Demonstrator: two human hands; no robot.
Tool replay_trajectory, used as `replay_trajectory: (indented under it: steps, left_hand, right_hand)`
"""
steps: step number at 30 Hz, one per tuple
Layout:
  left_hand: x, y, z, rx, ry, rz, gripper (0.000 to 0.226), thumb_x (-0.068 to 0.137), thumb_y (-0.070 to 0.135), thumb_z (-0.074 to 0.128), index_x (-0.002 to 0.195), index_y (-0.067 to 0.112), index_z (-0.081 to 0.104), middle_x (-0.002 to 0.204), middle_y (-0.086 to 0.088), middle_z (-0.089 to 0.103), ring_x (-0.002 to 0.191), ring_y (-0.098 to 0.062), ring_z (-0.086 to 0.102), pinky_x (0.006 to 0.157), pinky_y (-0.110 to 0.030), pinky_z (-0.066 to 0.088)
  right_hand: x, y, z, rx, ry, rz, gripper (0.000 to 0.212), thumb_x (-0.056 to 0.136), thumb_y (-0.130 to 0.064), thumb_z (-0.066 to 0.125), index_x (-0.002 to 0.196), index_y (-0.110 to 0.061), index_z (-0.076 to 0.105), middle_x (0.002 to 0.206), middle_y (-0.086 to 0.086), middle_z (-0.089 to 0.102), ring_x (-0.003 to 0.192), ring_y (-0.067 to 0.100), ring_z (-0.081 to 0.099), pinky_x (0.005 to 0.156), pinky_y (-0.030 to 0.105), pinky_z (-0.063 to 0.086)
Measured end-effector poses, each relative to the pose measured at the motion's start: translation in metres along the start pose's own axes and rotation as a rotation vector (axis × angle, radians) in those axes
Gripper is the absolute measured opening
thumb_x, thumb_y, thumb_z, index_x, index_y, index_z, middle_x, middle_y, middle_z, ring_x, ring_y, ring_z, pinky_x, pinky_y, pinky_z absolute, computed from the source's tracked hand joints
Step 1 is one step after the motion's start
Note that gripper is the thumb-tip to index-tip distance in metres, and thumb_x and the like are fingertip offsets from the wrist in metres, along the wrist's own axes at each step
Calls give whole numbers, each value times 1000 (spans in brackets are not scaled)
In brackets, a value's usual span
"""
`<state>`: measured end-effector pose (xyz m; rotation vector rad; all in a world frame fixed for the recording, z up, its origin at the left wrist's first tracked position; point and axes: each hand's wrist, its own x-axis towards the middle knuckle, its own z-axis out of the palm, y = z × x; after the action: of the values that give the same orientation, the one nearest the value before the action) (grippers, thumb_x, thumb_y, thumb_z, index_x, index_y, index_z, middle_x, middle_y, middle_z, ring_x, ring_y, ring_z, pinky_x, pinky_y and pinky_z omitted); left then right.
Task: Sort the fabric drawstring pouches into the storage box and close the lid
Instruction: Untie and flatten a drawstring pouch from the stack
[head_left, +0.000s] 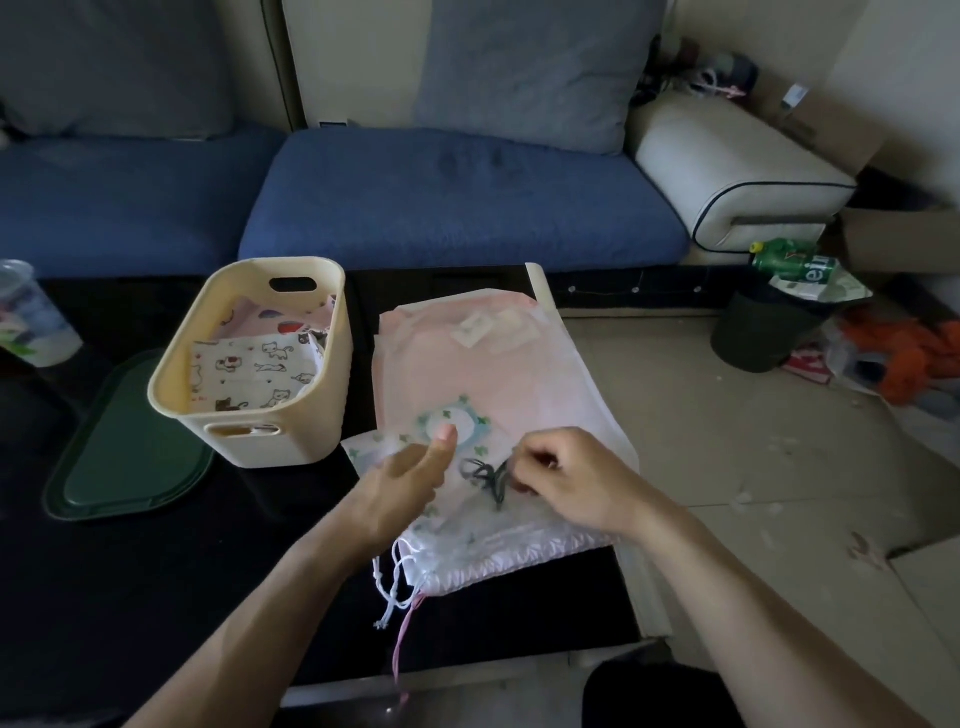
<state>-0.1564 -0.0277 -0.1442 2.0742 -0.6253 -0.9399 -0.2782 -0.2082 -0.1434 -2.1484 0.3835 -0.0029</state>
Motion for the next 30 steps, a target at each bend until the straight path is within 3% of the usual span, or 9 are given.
replay_trajectory:
  steps: [3,7,11,15,20,24,26,28,30]
  left_hand:
    - [-16,-7,1,370,-46,122,62,79,77,56,112,25,67,108,11,68,99,-7,64,81,-25,50]
    - [-12,-11,-4,187,162,282,11,96,30,63,92,22,69,79,12,71,73,-2,66,68,-21,53]
    - [-8,-8,-18,-44,217,231,18,96,28,63,91,13,69,82,-3,75,73,-15,73,72,-35,60]
    - [-9,-14,-26,-339,364,127,36,89,36,72,113,12,60,92,-7,76,80,-23,75,75,-50,61]
    - [-20,-7,-29,-202,419,169,77,86,41,71,147,39,23,107,5,64,86,-12,69,69,-24,55]
    - [-33,-11,-38,426,278,215,103,71,50,82,151,44,17,118,12,46,108,-13,53,91,-29,47]
    - [-35,-17,-43,599,289,250,83,74,52,78,144,33,38,119,9,57,107,-14,59,91,-32,51]
    - [-38,-20,-54,581,343,280,45,86,49,69,123,26,60,103,7,69,92,-14,66,82,-36,55]
    - [-42,-18,-66,483,340,266,27,94,43,60,111,23,67,95,4,70,85,-15,67,79,-37,56]
  right_hand:
    - [3,1,-7,247,105,-5,30,100,-23,58,81,-1,66,74,1,66,73,16,59,71,41,49]
    - [8,-2,-9,405,186,-9,28,90,-43,66,108,-21,67,105,-16,68,107,4,63,97,36,51]
    - [11,9,-9,342,-62,98,92,63,-63,80,142,-36,42,135,-10,55,125,7,55,105,32,45]
    - [14,13,2,301,-60,98,106,60,-43,95,146,-41,33,129,-1,52,104,15,65,100,37,53]
    - [19,7,12,226,55,-59,76,72,-8,89,133,-42,57,128,-4,50,76,11,60,80,28,55]
    - [21,-5,14,100,191,-97,49,88,-11,76,124,-40,60,126,-14,54,79,9,61,86,31,56]
    - [22,-12,12,108,211,-109,45,91,-13,72,124,-39,57,125,-13,56,81,11,66,83,29,56]
    - [24,-23,10,111,179,-162,41,87,-15,78,118,-37,63,116,-9,59,77,8,64,75,21,51]
    - [26,-36,7,11,80,-210,51,72,-30,90,118,-35,67,118,-14,56,85,6,59,77,18,49]
